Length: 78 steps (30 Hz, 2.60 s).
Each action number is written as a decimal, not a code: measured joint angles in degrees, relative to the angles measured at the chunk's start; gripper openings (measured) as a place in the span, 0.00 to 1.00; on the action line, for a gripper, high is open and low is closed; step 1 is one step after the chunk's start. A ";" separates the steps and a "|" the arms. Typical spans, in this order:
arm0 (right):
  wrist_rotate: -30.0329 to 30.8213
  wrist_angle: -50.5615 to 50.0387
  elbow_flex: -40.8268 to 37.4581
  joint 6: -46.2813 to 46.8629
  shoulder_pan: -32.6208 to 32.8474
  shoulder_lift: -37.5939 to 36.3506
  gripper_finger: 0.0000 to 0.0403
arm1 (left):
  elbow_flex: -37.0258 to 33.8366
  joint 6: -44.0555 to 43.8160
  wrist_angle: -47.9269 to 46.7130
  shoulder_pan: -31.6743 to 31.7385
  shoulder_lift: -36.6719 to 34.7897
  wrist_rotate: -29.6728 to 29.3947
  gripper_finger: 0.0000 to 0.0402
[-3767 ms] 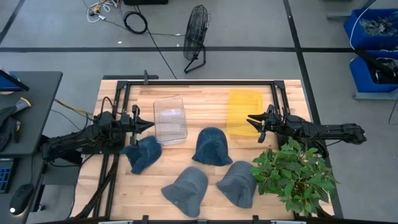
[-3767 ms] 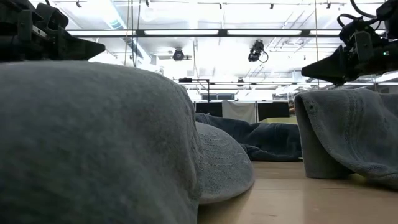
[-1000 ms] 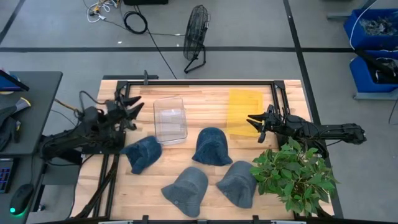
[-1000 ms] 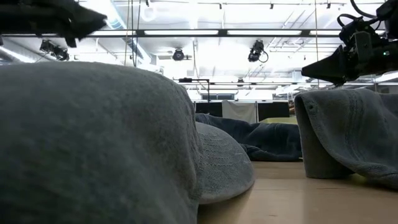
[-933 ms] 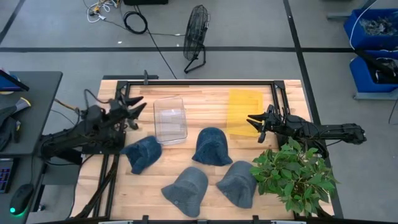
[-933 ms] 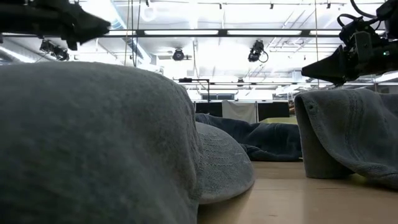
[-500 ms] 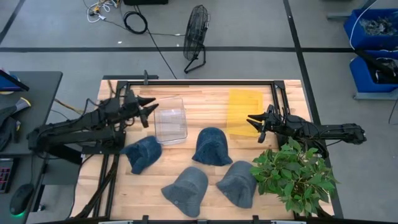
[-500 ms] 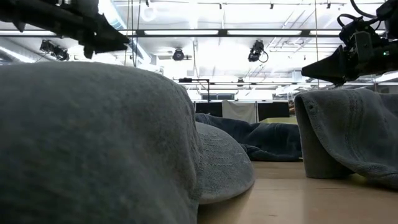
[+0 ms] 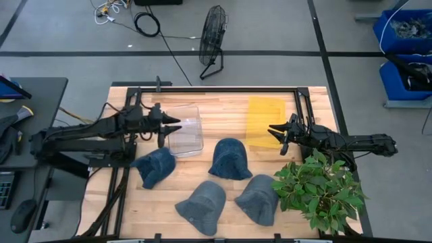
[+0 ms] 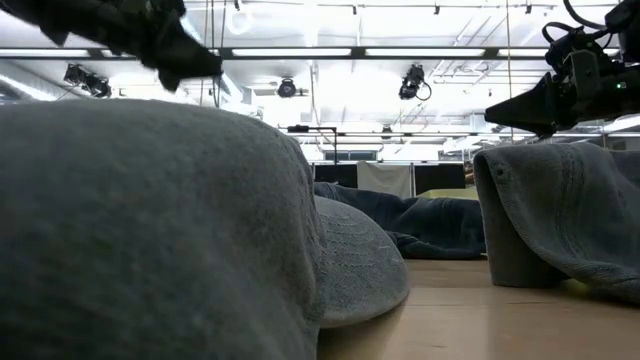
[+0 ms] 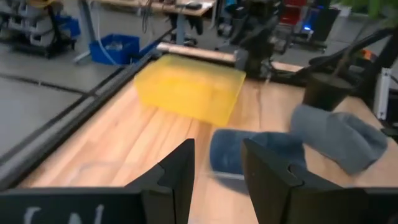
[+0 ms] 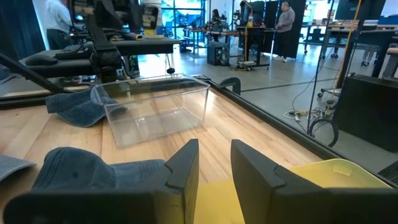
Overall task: Pick & Place hat
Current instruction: Put the left blue cap into the transparent bin
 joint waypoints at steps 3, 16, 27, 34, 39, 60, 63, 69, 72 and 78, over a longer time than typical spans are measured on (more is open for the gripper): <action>0.02 0.00 0.00 -0.01 -0.01 -0.01 0.25 | 5.53 2.94 -8.81 -1.66 -1.67 -0.16 0.34; 0.04 -0.01 0.00 0.00 0.01 -0.02 0.25 | 21.35 -17.68 -66.91 -11.17 -1.87 -4.82 0.37; -0.02 -0.01 0.00 0.00 0.01 0.00 0.25 | 8.76 -22.26 -61.07 -17.14 -1.19 -5.64 0.40; -0.04 0.01 0.00 0.00 0.01 -0.02 0.25 | 3.37 -23.76 -56.93 -21.18 0.27 -3.78 0.40; -0.11 -0.01 0.00 0.00 0.00 0.00 0.25 | 3.37 -24.00 -54.26 -23.47 3.04 -3.80 0.40; -0.11 0.01 0.00 0.00 -0.01 0.00 0.25 | 3.41 -24.05 -50.36 -25.86 23.55 -7.40 0.33; -0.11 0.00 0.00 0.01 0.00 0.00 0.25 | 3.41 -24.11 -50.36 -25.83 24.63 -7.17 0.18; -0.11 -0.01 0.00 0.02 0.01 -0.02 0.25 | 4.18 -31.68 -50.59 -25.81 24.13 -5.56 0.04; -0.11 -0.01 0.00 0.02 -0.01 0.00 0.25 | 6.99 -33.77 -51.01 -25.86 23.80 -3.12 0.03; -0.09 0.00 0.00 0.02 -0.01 -0.01 0.25 | 17.39 -39.23 -61.49 -26.34 23.74 -3.26 0.03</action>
